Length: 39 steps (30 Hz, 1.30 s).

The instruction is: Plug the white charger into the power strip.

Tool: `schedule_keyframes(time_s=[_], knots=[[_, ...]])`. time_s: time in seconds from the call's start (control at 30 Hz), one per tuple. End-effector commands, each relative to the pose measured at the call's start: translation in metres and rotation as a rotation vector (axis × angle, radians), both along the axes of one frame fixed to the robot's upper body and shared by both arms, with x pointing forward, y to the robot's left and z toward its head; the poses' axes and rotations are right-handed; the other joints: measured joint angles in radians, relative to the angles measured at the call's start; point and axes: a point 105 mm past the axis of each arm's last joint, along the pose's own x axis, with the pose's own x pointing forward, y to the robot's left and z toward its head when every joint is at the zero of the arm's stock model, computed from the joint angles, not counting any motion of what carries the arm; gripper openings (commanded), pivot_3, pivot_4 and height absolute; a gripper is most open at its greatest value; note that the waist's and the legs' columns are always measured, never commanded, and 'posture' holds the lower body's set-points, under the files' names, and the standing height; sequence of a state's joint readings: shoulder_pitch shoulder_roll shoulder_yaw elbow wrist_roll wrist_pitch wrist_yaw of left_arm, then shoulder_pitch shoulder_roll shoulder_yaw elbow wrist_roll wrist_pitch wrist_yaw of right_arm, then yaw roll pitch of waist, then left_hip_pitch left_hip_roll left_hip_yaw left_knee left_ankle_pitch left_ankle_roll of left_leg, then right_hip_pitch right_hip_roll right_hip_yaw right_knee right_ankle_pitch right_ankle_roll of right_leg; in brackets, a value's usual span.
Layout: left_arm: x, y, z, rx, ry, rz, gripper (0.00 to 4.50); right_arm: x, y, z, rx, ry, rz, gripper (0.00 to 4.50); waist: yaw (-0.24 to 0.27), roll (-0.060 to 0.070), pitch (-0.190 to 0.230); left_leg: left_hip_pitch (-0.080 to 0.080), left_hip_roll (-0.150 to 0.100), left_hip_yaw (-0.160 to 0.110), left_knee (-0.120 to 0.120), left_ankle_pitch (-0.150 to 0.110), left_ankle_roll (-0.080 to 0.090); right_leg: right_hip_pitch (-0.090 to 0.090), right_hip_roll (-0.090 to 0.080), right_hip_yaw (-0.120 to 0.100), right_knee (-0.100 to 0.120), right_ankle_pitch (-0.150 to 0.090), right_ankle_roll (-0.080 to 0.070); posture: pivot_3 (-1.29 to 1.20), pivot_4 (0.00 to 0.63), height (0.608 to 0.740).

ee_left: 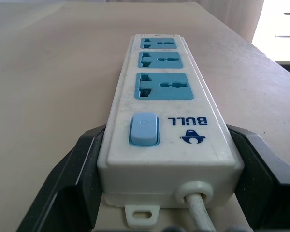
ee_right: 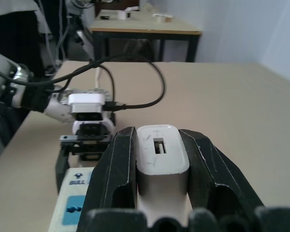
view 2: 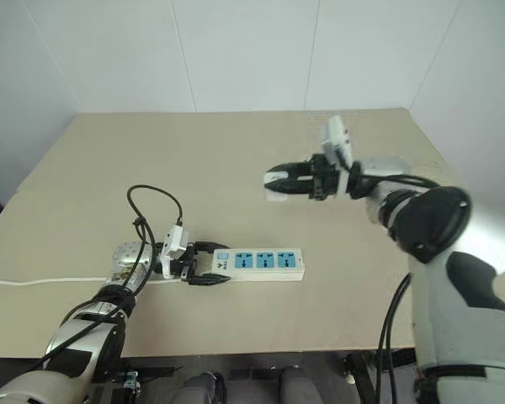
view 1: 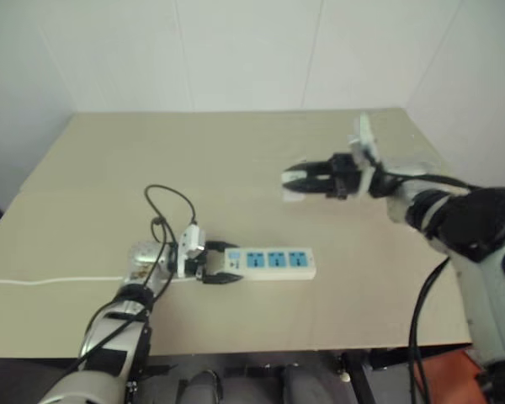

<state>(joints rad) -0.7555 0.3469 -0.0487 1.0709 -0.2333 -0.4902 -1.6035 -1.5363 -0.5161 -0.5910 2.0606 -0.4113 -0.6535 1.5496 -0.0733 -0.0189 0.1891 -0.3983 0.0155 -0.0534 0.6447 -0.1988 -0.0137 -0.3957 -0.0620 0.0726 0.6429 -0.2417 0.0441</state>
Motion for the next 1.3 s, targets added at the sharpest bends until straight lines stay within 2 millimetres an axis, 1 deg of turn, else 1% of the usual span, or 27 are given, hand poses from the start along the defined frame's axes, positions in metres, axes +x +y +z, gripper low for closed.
schedule_keyframes(time_s=[0.03,0.1,0.17,0.27,0.4,0.47,0.6,0.7,0.83,1.03,1.17,1.3], knots=[[-0.001,-0.001,0.004,0.031,-0.026,-0.037,3.27,-0.010,0.012,-0.013,0.014,0.066,0.079,1.12,0.001,0.000,0.000,-0.003,0.000,0.000,0.000,0.001,-0.002,-0.004,0.000,0.000,0.001,0.000,0.000,0.00,0.150,0.740],[-0.001,0.001,0.005,0.026,-0.029,-0.033,3.27,-0.010,0.021,-0.022,0.038,0.112,0.074,1.12,0.001,0.000,0.000,-0.009,-0.001,0.000,0.000,0.004,-0.006,-0.011,-0.001,0.000,0.004,0.001,0.000,0.00,0.150,0.740],[-0.001,0.001,0.004,0.022,-0.027,-0.030,3.27,-0.009,0.026,-0.027,0.066,0.149,0.064,1.12,0.000,0.000,0.000,-0.009,0.000,0.000,0.000,0.004,-0.006,-0.011,-0.001,0.000,0.004,0.000,0.000,0.00,0.150,0.740],[-0.002,0.003,0.004,0.017,-0.023,-0.022,3.27,-0.007,0.028,-0.030,0.092,0.202,0.041,1.12,0.000,0.000,0.000,-0.008,0.000,0.000,0.000,0.004,-0.007,-0.010,0.000,0.000,0.004,0.001,0.000,0.00,0.150,0.740],[-0.002,0.003,0.003,0.018,-0.023,-0.020,3.27,-0.009,0.034,-0.036,0.112,0.251,0.055,1.12,-0.001,0.000,0.000,-0.008,0.000,-0.001,0.000,0.005,-0.008,-0.010,0.000,0.000,0.005,0.001,0.000,0.00,0.150,0.740],[-0.002,0.003,0.003,0.015,-0.022,-0.021,3.27,-0.010,0.037,-0.042,0.109,0.249,0.051,1.12,-0.002,0.000,0.000,-0.008,0.000,-0.001,0.000,0.005,-0.008,-0.010,0.000,0.000,0.005,0.001,0.000,0.00,0.150,0.740],[-0.001,0.001,0.003,0.011,-0.021,-0.020,3.27,-0.008,0.042,-0.048,0.135,0.251,0.017,1.12,-0.002,0.000,0.000,-0.008,0.000,-0.001,0.000,0.005,-0.008,-0.010,0.000,0.000,0.005,0.001,0.000,0.00,0.150,0.740],[-0.001,0.001,0.003,0.008,-0.019,-0.019,3.27,-0.010,0.046,-0.053,0.164,0.222,0.007,1.12,-0.003,0.000,0.000,-0.008,0.000,-0.001,0.000,0.005,-0.008,-0.010,0.000,0.000,0.005,0.001,0.000,0.00,0.150,0.740],[-0.001,0.001,0.003,0.008,-0.015,-0.017,3.27,-0.012,0.047,-0.058,0.180,0.189,-0.002,1.12,-0.002,-0.001,0.000,-0.008,0.000,-0.001,0.000,0.005,-0.009,-0.010,0.000,0.000,0.005,0.001,0.000,0.00,0.150,0.740],[0.001,0.001,0.002,0.010,-0.005,-0.010,3.27,-0.013,0.046,-0.057,0.197,0.152,0.001,1.12,-0.006,-0.001,0.000,-0.007,0.000,-0.001,0.000,0.005,-0.009,-0.009,0.000,0.000,0.005,0.001,0.000,0.00,0.150,0.740],[0.002,0.002,0.000,0.017,-0.003,0.001,3.27,-0.013,0.046,-0.052,0.201,0.143,0.016,1.12,-0.010,-0.001,0.000,-0.006,0.000,-0.001,0.000,0.006,-0.009,-0.008,0.000,0.000,0.005,0.001,0.000,0.00,0.150,0.740],[0.006,0.001,0.000,0.016,-0.012,0.031,3.27,-0.017,0.049,-0.055,0.188,0.121,0.042,1.12,-0.014,-0.001,0.000,-0.006,0.000,-0.001,0.000,0.006,-0.009,-0.008,0.000,0.000,0.005,0.001,0.000,0.00,0.150,0.740]])
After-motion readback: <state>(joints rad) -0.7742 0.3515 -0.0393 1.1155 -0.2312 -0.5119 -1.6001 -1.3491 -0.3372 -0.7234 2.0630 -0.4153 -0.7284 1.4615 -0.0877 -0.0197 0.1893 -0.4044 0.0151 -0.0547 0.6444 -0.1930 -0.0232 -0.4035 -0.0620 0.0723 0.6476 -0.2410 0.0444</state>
